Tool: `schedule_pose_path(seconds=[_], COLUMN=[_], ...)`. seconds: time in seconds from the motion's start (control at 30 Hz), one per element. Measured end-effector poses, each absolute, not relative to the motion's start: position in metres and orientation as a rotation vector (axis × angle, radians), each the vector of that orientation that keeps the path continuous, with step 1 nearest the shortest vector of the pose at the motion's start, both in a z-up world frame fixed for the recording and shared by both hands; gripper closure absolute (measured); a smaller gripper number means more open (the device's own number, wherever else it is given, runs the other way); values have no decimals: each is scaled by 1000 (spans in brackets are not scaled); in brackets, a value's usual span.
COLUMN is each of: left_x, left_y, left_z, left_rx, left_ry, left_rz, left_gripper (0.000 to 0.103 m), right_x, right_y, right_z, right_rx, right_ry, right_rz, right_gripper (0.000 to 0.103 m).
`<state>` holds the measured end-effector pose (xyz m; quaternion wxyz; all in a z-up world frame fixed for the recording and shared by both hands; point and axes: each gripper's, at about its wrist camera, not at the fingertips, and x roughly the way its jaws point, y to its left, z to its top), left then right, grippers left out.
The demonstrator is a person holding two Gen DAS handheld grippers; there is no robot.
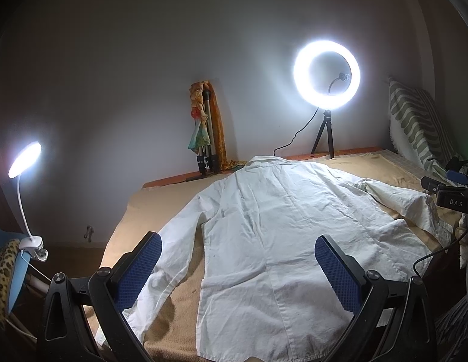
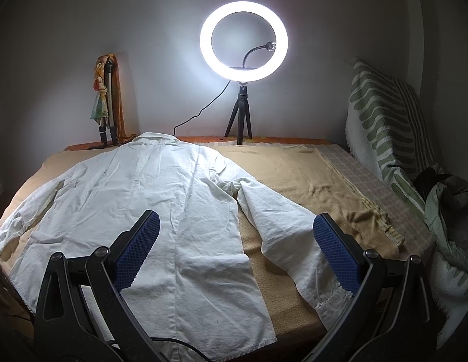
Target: Fold small clothes
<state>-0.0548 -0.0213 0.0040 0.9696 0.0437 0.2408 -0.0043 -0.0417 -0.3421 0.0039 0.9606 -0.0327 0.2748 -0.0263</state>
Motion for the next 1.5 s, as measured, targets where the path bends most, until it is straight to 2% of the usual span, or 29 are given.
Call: schedule_pose_path(seconds=[1.13,1.5], left_x=[-47,-34], left_y=[-7,24], left_z=[3,-3], left_rx=[58,39], left_ry=[506,522], left_rz=[21,100], left_gripper=[0,0], right_x=[-34,-21], right_y=[-323,-304], right_z=[2,5], right_rx=[-68,-26], right_ry=[562,595], right_rz=[-5,78], right_gripper=[0,0])
